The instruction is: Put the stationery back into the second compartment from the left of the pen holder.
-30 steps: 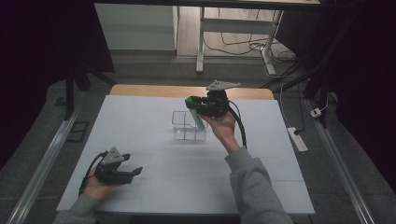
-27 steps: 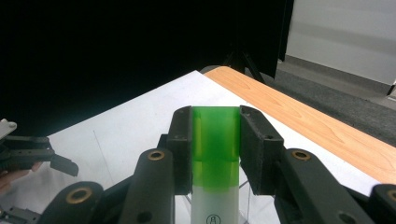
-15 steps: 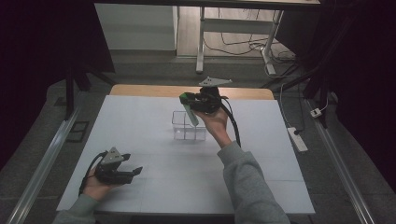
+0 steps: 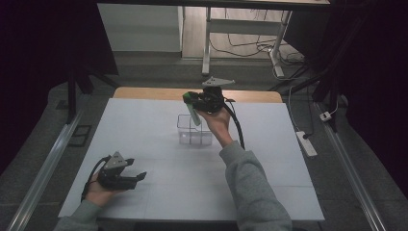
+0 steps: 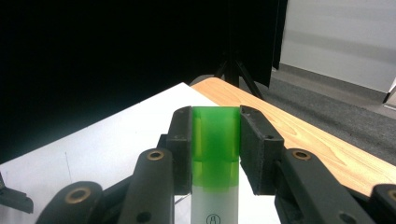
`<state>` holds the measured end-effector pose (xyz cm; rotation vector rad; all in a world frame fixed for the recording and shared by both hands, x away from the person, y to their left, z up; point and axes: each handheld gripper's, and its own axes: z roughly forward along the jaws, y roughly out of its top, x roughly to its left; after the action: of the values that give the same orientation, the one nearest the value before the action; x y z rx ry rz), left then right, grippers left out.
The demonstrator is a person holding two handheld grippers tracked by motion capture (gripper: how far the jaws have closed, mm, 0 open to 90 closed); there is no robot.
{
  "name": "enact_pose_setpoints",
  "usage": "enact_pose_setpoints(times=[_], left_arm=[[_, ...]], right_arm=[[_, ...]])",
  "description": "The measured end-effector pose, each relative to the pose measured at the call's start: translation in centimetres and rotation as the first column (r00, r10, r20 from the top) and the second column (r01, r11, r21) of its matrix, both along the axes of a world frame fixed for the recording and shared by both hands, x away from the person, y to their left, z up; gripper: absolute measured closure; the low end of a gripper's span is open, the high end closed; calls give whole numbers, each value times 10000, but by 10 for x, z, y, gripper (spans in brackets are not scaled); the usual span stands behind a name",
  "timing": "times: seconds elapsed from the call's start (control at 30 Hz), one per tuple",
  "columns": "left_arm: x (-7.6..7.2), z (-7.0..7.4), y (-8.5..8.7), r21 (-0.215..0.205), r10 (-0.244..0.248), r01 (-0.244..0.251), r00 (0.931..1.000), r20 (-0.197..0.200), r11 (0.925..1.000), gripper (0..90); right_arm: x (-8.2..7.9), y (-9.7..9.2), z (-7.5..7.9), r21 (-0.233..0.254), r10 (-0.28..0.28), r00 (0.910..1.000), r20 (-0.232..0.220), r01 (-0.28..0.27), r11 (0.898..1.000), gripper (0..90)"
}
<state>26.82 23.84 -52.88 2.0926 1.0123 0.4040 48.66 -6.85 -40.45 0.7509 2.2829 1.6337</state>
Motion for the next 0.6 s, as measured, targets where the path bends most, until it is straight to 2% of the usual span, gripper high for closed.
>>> enact_pose_setpoints(times=[0.03,0.1,0.17,0.33,0.43,0.6], left_arm=[[0,0,0,-9,2,-2,10000,3,10000,254],[0,0,0,-16,-10,10,10000,15,10000,254],[0,0,-1,24,-22,22,10000,28,10000,254],[0,0,-1,66,-28,28,10000,22,10000,253],[0,0,-1,78,-1,1,10000,10,10000,253],[0,0,-1,68,-12,12,10000,19,10000,253]], right_arm=[[0,0,-1,-43,6,10000,0,-6,10000,649],[0,-1,-2,-85,-122,9999,-85,121,9999,533],[0,-3,-3,-130,-343,9994,-104,342,9993,490],[-1,-9,-5,-365,-354,9988,-348,341,9988,489],[-2,-14,-7,-291,-267,9978,-614,249,9993,496],[-6,-21,-9,-710,-228,9973,-702,178,9973,489]])
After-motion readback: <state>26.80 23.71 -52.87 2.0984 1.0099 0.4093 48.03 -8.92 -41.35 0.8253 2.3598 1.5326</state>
